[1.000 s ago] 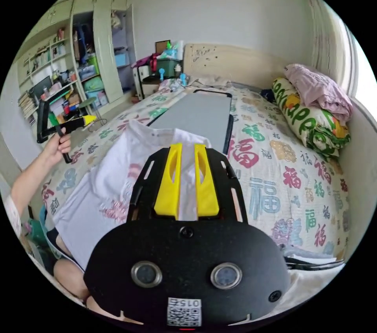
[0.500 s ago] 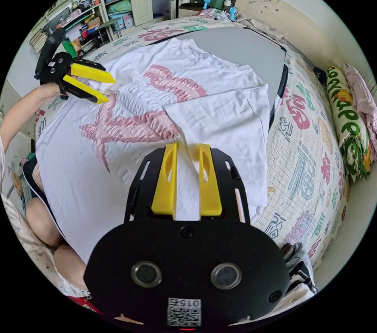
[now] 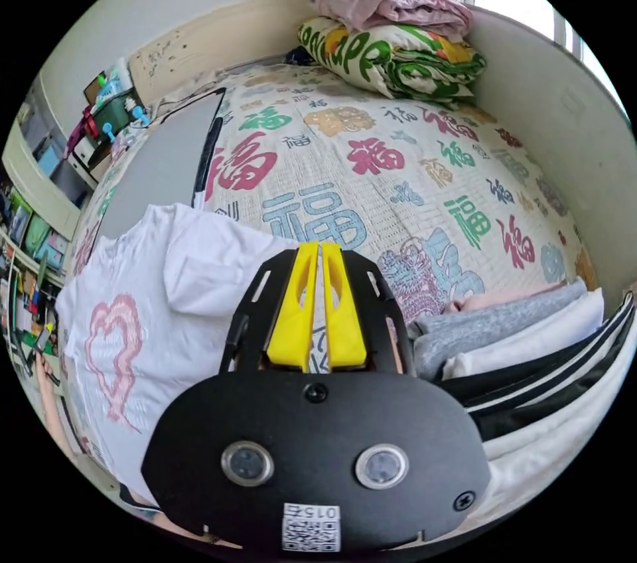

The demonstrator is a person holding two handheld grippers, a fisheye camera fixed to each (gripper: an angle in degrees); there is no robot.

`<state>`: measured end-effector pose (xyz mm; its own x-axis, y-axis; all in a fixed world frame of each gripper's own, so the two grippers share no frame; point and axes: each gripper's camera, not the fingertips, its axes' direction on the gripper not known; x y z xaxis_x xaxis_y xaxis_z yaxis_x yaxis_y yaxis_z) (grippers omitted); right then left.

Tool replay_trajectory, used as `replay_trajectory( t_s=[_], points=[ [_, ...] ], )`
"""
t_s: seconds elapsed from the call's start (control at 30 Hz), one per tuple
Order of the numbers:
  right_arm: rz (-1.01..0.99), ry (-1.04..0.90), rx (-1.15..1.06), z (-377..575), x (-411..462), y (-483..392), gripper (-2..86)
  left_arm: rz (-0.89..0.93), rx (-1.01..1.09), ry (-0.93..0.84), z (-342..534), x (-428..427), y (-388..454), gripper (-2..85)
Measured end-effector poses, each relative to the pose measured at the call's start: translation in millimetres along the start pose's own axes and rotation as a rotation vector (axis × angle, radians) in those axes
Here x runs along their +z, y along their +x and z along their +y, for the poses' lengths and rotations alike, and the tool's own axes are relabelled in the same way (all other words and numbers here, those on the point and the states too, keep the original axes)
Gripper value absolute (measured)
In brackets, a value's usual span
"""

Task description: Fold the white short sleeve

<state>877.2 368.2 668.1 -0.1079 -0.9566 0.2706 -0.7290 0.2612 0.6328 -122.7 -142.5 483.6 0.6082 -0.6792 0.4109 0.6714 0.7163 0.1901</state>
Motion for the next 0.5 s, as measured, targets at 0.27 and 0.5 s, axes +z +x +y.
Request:
replay_trajectory(
  t_s=[0.27,0.5],
  points=[
    [-0.209,-0.022,-0.388,-1.8,-22.2,-130.9,8.4,0.103,0.205,-0.055,48.8,39.8,79.4,8.8],
    [-0.205,-0.103,-0.066,-45.2,15.5,-82.5,10.6,0.185,0.361,-0.136,53.4,96.2,171.1,8.6]
  ],
)
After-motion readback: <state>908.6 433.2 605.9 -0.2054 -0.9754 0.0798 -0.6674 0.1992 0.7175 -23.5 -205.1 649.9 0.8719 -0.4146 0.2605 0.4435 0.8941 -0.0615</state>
